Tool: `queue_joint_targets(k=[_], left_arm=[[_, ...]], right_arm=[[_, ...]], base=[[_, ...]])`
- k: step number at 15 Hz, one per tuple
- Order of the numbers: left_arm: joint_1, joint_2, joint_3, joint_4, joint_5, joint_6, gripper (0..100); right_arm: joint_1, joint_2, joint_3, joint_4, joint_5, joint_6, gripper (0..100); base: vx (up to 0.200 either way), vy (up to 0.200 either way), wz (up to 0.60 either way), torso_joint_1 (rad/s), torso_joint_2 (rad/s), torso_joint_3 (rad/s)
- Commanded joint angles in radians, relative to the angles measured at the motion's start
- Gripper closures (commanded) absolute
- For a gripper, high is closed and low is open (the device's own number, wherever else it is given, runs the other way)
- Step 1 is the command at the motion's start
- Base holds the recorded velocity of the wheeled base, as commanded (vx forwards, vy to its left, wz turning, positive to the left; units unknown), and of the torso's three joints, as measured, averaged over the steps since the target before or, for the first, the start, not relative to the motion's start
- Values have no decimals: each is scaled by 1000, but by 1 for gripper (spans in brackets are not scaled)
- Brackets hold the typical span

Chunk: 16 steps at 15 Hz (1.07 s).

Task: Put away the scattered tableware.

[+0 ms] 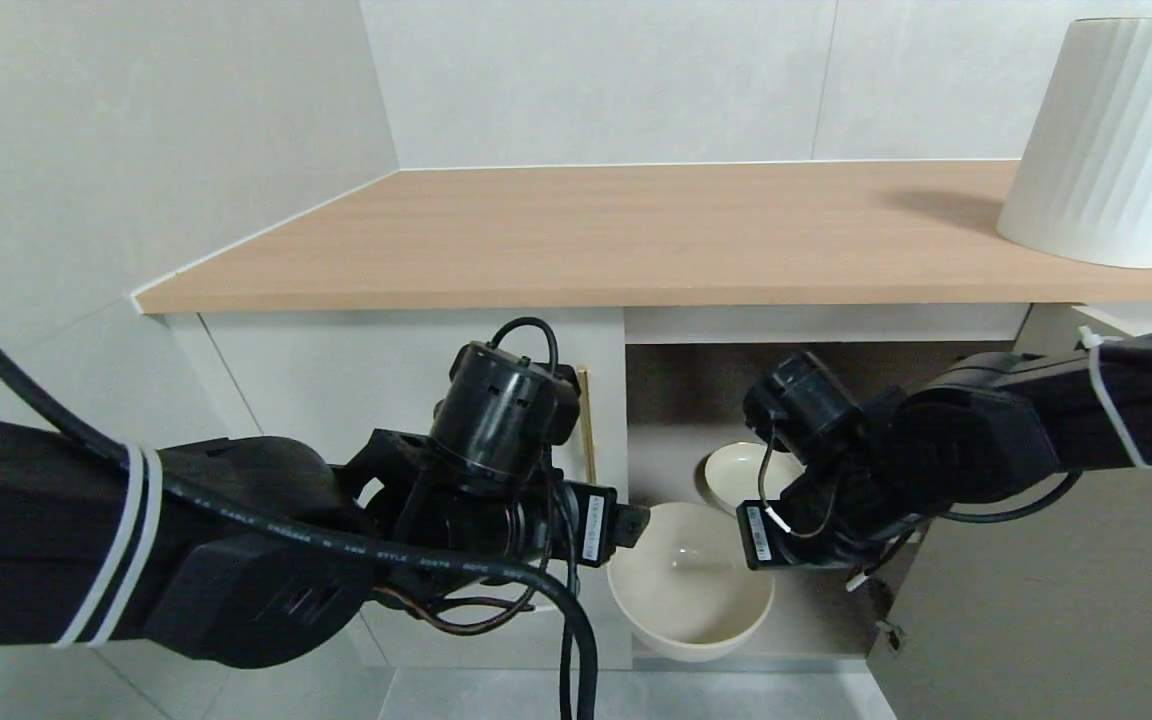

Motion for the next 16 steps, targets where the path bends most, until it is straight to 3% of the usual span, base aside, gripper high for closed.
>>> queue_joint_targets(k=[1,7,16], left_arm=[[3,-11,2,-1,0,0,0],[15,-17,3,-1,-1,0,0],[15,-19,3,-1,-1,0,0]], right_arm=[[-30,106,-38,0,-31,50,100],[-99,196,-147,2,-140,205,100],[-180,218,-234,-1,-199,293,100]], base=[[0,0,0,0,0,0],[0,0,0,0,0,0],[0,0,0,0,0,0]])
